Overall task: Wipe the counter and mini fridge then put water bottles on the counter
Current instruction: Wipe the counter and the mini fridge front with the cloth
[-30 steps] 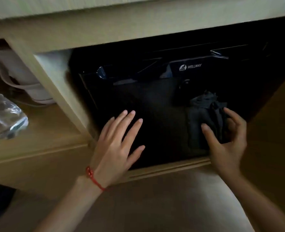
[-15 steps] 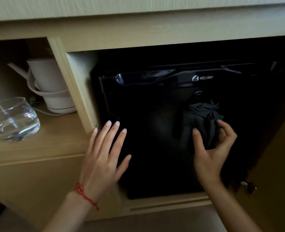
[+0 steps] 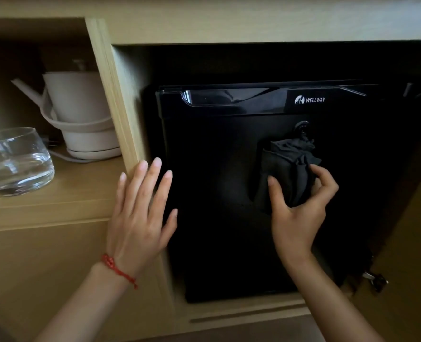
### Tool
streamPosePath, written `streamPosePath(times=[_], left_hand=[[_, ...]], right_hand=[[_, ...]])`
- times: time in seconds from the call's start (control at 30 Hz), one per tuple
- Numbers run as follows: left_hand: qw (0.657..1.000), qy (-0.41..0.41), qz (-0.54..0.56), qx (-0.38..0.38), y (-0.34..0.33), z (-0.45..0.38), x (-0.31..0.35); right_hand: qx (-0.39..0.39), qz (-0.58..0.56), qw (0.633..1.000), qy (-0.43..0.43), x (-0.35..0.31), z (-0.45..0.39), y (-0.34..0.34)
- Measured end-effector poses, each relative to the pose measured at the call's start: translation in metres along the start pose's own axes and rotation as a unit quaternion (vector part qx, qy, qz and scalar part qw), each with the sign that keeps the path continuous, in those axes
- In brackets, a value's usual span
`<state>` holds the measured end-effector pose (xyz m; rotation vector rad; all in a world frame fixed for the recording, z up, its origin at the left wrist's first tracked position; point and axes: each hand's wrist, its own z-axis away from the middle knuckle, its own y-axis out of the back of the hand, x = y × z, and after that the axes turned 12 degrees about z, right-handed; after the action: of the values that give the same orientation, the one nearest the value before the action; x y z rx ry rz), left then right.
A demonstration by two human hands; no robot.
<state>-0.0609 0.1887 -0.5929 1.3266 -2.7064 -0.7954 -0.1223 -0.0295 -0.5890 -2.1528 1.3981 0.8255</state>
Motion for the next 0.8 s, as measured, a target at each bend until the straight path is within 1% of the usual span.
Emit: streamPosePath(times=[0.1, 0.23, 0.3, 0.37, 0.43, 0.5, 0.6, 0.67, 0.8], left_hand=[[1.000, 0.016, 0.009, 0.023, -0.002, 0.001, 0.000], [0.999, 0.015, 0.011, 0.035, -0.004, 0.002, 0.000], [0.999, 0.019, 0.015, 0.039, -0.005, 0.001, 0.001], [0.999, 0.023, 0.020, 0.043, -0.006, 0.001, 0.002], [0.998, 0.027, 0.026, 0.044, -0.007, 0.002, 0.002], [0.998, 0.027, 0.034, 0.045, -0.006, 0.002, 0.003], [0.998, 0.025, 0.043, 0.041, -0.004, 0.002, 0.003], [0.998, 0.023, 0.045, 0.038, -0.003, 0.003, 0.004], [0.998, 0.022, 0.044, 0.034, -0.003, 0.004, 0.005]], right_hand=[[-0.018, 0.008, 0.999, 0.043, -0.012, 0.007, -0.015], [-0.053, 0.007, 0.991, 0.125, -0.031, 0.014, -0.038], [-0.078, 0.026, 0.982, 0.170, -0.035, 0.016, -0.043], [-0.084, 0.047, 0.978, 0.187, -0.034, 0.013, -0.042], [-0.063, 0.057, 0.982, 0.170, -0.031, 0.007, -0.037], [-0.019, 0.070, 0.988, 0.140, -0.023, 0.000, -0.027], [0.048, 0.068, 0.996, 0.045, -0.005, -0.016, -0.002], [0.072, 0.056, 0.996, -0.008, 0.004, -0.022, 0.012], [0.095, 0.043, 0.994, -0.025, 0.005, -0.017, 0.005]])
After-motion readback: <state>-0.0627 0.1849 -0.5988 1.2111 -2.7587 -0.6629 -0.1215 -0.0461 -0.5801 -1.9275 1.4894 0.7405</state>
